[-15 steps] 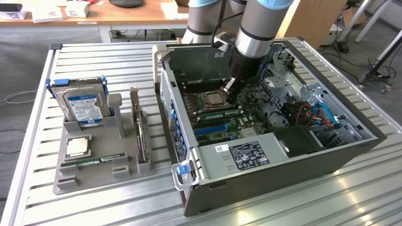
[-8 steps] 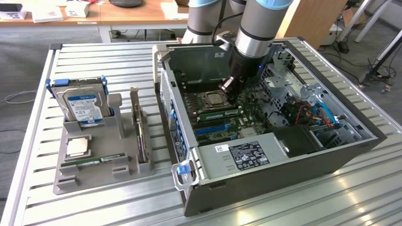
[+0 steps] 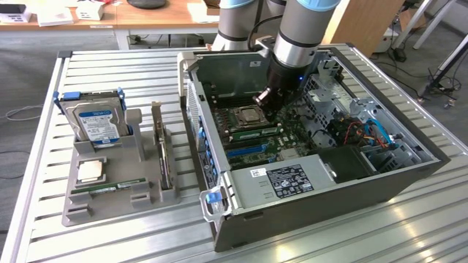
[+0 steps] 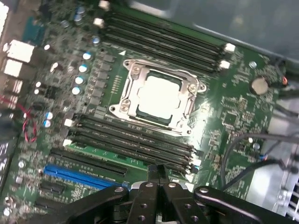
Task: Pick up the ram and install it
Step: 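Press down the ram until it locks into place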
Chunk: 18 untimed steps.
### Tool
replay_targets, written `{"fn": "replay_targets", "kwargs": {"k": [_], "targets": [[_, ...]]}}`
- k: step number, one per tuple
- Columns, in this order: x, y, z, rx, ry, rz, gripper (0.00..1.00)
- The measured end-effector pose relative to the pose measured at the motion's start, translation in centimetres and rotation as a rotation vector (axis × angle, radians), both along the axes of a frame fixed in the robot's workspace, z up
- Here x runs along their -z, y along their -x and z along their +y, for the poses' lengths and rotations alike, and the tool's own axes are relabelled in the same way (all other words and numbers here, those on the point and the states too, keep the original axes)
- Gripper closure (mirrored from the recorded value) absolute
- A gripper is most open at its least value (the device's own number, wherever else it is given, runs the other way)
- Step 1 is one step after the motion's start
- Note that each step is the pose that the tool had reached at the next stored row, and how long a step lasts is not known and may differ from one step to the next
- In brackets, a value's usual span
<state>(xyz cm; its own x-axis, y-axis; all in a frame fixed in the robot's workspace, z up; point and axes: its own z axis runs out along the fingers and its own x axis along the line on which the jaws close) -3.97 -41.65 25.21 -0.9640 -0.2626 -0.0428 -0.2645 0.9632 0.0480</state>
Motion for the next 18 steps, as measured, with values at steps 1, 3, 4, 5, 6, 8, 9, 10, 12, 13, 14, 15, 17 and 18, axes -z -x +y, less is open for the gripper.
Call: {"fn": "replay_targets", "kwargs": {"k": [1,3,4,5,6,8,9,10,12,13,14,15,17,18], "targets": [[0.0,0.0,0.0,0.018,0.0,0.0,0.89],[0.01,0.0,0.0,0.054,-0.0001,0.0,0.89],[0.01,0.0,0.0,0.072,0.0,0.0,0.89],[0.02,0.0,0.0,0.09,0.0,0.0,0.89],[0.02,0.0,0.0,0.11,0.0,0.0,0.89],[0.03,0.0,0.0,0.146,-0.0001,0.0,0.89],[0.03,0.0,0.0,0.163,0.0,0.0,0.89],[0.03,0.0,0.0,0.182,0.0,0.0,0.89],[0.04,0.0,0.0,0.218,0.0,0.0,0.89],[0.04,0.0,0.0,0.236,0.0,0.0,0.89],[0.04,0.0,0.0,0.254,0.0,0.0,0.89],[0.04,0.0,0.0,0.269,0.0,0.0,0.89],[0.04,0.0,0.0,0.272,0.0001,0.0,0.89],[0.04,0.0,0.0,0.272,0.0,0.0,0.89]]}}
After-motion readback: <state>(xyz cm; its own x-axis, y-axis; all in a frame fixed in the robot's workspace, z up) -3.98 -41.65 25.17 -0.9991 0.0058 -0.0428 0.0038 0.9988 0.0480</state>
